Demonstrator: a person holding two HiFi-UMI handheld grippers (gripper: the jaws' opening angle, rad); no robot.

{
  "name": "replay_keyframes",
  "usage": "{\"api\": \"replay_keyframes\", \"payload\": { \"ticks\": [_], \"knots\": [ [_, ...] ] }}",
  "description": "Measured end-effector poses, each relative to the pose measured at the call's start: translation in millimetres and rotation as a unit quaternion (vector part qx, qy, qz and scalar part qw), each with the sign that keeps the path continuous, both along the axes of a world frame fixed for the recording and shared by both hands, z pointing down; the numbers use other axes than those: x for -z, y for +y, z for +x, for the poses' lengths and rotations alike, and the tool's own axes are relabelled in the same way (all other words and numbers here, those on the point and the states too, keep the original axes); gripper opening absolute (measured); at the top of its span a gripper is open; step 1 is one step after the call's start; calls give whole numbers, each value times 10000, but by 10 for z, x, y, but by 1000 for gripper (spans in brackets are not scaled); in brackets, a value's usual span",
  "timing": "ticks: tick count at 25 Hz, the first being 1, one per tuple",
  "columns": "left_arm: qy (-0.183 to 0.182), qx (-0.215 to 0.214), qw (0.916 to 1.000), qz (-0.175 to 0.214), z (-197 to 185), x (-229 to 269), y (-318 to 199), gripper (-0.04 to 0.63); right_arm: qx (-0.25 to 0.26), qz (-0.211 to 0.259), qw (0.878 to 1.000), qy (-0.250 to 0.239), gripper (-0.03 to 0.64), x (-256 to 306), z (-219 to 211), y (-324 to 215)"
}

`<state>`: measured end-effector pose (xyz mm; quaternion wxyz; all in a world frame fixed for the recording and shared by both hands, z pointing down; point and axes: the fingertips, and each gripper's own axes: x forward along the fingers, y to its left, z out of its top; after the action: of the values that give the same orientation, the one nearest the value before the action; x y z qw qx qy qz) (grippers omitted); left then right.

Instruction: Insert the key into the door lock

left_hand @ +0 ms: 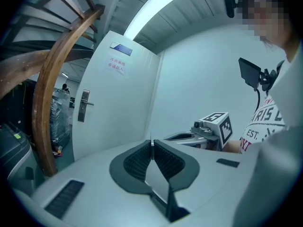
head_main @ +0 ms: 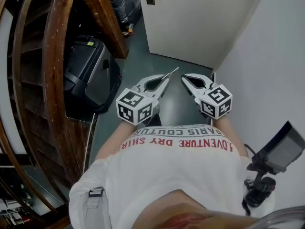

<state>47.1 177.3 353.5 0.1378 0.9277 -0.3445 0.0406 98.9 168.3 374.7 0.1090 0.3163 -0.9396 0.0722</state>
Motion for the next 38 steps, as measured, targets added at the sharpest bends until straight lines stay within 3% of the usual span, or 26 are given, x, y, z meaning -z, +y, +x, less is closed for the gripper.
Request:
{"api": "replay_keyframes", "payload": {
  "ticks": [9, 15, 26, 38],
  "knots": [
    [-18, 101, 9993, -350, -774, -226, -2301, 23, -235, -255, 9993, 169, 2, -270, -576, -2188],
    [-16, 49, 9999, -125, -1171, 0, -3569, 21, -463, -120, 9986, 232, 3, -108, -851, -3448],
    [-36, 51, 10000, -16, -1251, 64, -4648, 21, -485, 207, 9985, 152, 3, 93, -924, -4422],
    [-182, 259, 9979, -562, -1129, -334, -5914, 22, -363, -149, 9992, -11, 3, -224, -757, -5834]
  ]
}}
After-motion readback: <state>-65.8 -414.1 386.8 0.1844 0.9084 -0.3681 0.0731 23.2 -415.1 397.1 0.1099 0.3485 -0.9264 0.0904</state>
